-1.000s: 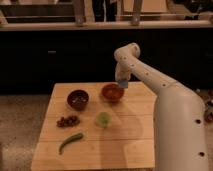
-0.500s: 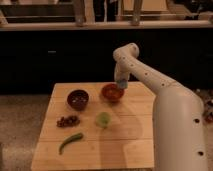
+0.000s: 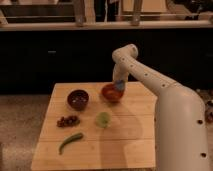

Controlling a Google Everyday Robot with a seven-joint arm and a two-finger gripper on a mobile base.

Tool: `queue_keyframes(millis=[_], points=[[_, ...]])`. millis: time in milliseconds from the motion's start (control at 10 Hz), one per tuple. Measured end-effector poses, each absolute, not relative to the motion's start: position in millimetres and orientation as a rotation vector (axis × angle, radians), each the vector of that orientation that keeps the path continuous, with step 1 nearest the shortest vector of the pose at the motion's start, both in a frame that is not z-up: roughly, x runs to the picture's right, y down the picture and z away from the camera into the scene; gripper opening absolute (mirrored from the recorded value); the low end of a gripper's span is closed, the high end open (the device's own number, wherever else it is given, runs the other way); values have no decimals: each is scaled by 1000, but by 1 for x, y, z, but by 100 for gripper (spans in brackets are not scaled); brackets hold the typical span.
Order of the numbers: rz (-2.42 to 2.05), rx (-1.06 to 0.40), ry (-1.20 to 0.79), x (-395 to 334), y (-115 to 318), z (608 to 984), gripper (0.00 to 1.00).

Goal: Place sponge in red bowl

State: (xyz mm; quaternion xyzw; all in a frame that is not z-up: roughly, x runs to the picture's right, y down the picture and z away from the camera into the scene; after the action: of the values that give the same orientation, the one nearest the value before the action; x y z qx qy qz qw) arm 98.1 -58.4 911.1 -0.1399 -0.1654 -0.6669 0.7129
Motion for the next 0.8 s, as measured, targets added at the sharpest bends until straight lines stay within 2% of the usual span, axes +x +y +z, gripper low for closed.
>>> queue_keyframes(millis=[800], points=[[-1353, -316, -485, 80, -43, 918, 0]])
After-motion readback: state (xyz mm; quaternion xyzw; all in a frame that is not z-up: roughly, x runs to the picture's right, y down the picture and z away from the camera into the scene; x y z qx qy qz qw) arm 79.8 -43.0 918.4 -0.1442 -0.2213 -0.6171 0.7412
